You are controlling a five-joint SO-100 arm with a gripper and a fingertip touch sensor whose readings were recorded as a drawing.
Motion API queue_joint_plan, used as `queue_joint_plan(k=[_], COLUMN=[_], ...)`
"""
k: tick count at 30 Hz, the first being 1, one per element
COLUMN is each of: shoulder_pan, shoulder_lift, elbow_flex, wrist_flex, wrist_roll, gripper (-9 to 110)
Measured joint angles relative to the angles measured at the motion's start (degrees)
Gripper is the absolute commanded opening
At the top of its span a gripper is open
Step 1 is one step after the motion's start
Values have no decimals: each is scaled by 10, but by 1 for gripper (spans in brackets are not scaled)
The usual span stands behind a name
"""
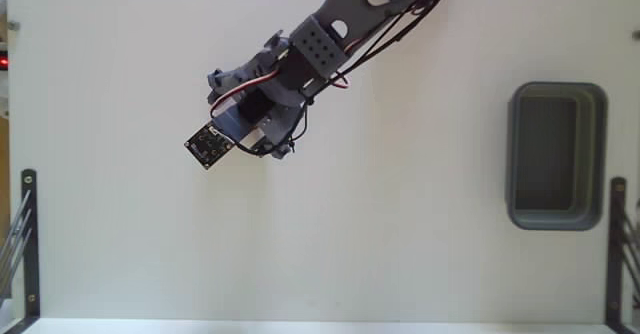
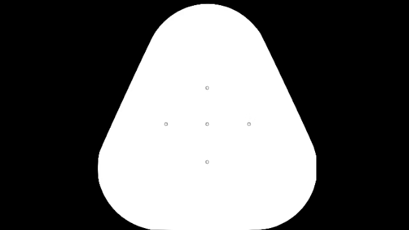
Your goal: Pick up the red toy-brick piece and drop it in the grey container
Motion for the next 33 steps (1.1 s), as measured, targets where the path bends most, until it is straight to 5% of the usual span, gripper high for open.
queue_joint_plan(k=[33], shoulder_pan=[0], shoulder_lift=[0], elbow_flex=[0], wrist_flex=[0], wrist_roll=[0], gripper=[92])
